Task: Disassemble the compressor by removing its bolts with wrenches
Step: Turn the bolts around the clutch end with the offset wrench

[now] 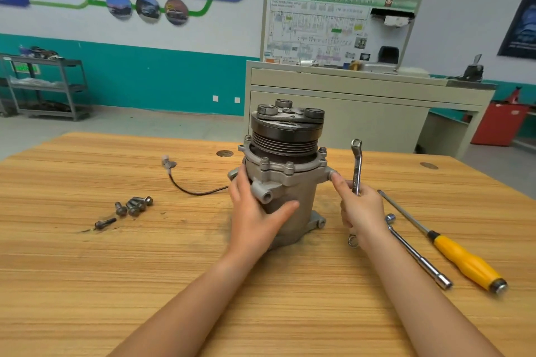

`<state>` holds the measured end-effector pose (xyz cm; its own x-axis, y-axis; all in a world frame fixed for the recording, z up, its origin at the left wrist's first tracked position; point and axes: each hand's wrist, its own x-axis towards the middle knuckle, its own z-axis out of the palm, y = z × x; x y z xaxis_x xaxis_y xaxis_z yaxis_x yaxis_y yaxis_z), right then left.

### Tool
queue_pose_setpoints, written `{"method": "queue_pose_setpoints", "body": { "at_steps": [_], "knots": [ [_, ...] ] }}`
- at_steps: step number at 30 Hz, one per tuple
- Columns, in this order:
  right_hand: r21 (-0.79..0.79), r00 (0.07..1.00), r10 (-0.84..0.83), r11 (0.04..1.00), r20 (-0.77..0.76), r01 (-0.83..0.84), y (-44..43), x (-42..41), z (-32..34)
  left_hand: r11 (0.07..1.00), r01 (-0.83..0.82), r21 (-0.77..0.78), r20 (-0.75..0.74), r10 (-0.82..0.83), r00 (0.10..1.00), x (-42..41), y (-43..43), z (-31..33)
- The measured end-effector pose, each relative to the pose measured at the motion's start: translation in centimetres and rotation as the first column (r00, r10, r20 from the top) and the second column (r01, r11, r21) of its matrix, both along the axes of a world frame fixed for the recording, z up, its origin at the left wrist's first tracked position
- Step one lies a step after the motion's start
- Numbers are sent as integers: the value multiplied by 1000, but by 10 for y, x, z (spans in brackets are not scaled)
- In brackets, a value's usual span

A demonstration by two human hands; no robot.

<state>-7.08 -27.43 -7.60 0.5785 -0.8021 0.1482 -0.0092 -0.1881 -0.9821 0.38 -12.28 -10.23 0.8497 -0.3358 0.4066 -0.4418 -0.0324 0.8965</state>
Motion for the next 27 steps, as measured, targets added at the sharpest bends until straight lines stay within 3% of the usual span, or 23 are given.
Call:
{"method": "queue_pose_setpoints", "body": {
  "at_steps": [4, 8, 11, 15, 22, 25, 27],
  "knots": [
    [-34, 1000, 13, 999, 10, -13, -1, -7, 11, 994, -107, -14, -43, 106, 993, -21, -11, 2],
    [-338, 996, 93, 937, 18, -81, 8, -35, 21, 994, -101, -29, 13, 101, 995, -20, 6, 4],
    [-640, 988, 115, 753, -101, -153, 19, -60, 27, 998, -48, -45, 51, 50, 997, -14, 15, 11],
    [-835, 932, -146, 506, -331, -217, 29, -75, 35, 998, 54, -18, 134, -51, 990, -4, 20, 13],
    [-851, 860, -271, 439, -432, -289, 41, -74, 53, 991, 128, -42, 139, -121, 983, 5, 25, 11],
    [-875, 809, -368, 344, -458, -339, 47, -76, 65, 988, 154, -6, 120, -152, 981, 13, 33, 14],
    [-876, 773, -415, 275, -480, -396, 52, -75, 73, 995, 87, -56, 86, -82, 993, 21, 36, 18]
  ]
}}
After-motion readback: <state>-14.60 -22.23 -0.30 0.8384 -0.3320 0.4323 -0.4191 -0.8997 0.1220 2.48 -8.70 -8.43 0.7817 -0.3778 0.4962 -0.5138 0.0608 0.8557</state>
